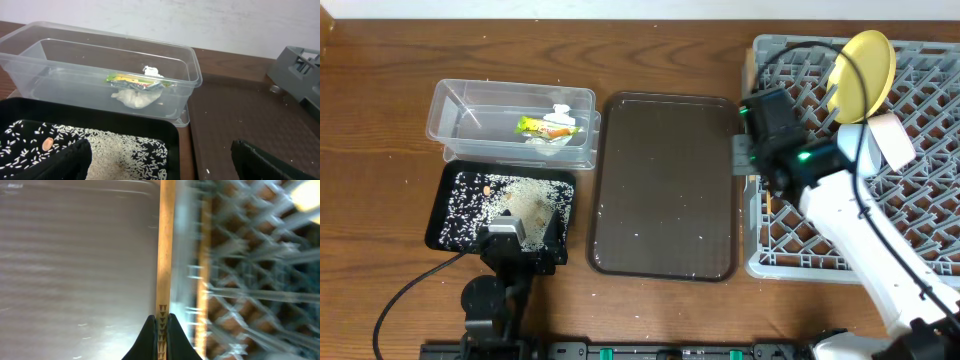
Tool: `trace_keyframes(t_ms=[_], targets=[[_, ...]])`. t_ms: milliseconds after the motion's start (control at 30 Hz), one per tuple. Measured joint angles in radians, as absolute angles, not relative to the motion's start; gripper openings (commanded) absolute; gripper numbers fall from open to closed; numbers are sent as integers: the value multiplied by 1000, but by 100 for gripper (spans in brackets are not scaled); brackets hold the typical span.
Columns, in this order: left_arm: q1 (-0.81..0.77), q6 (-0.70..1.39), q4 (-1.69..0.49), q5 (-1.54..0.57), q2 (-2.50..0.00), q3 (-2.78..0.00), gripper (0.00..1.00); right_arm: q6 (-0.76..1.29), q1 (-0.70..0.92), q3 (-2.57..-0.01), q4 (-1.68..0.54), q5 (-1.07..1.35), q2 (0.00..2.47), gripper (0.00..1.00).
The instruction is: Sort waste into correct bins and load items into the dishwasher rack
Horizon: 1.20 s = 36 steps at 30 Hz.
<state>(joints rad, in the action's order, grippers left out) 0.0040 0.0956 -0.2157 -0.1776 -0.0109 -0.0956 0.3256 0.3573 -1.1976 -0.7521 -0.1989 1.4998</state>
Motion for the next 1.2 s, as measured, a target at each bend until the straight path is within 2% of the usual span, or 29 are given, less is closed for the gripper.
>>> trace_keyframes(t_ms=[100, 133, 200, 233, 400, 500, 567, 600, 733, 900, 1200], targets=[[4, 96, -216, -178, -11, -96, 92, 299, 302, -1195, -779, -200, 1539, 3], [4, 96, -216, -178, -11, -96, 92, 295, 292, -1195, -790, -200, 1554, 8], [4, 96, -216, -178, -11, -96, 91, 287, 278, -1189, -797, -196, 1581, 28], [4, 96, -216, -178, -11, -96, 91, 279, 272, -1187, -801, -188, 1590, 34], [4, 96, -216, -178, -11, -96, 91, 233, 277, -1187, -839, -115, 1562, 55], [4, 96, -216, -178, -11, -96, 91, 202, 319, -1186, -860, -62, 1460, 57], [4, 96, -216, -178, -11, -96, 91, 193, 384, -1186, -875, -36, 1350, 73], [4, 96, -216, -178, -11, -96, 91, 191, 404, -1186, -879, -29, 1319, 99], [4, 96, -216, -178, -11, -96, 92, 178, 548, -1187, -906, 5, 1105, 99], [4, 96, -216, -178, -11, -96, 91, 177, 653, -1187, -913, 24, 950, 99], [4, 96, -216, -178, -11, -96, 91, 113, 692, -1187, -1105, -21, 812, 99]])
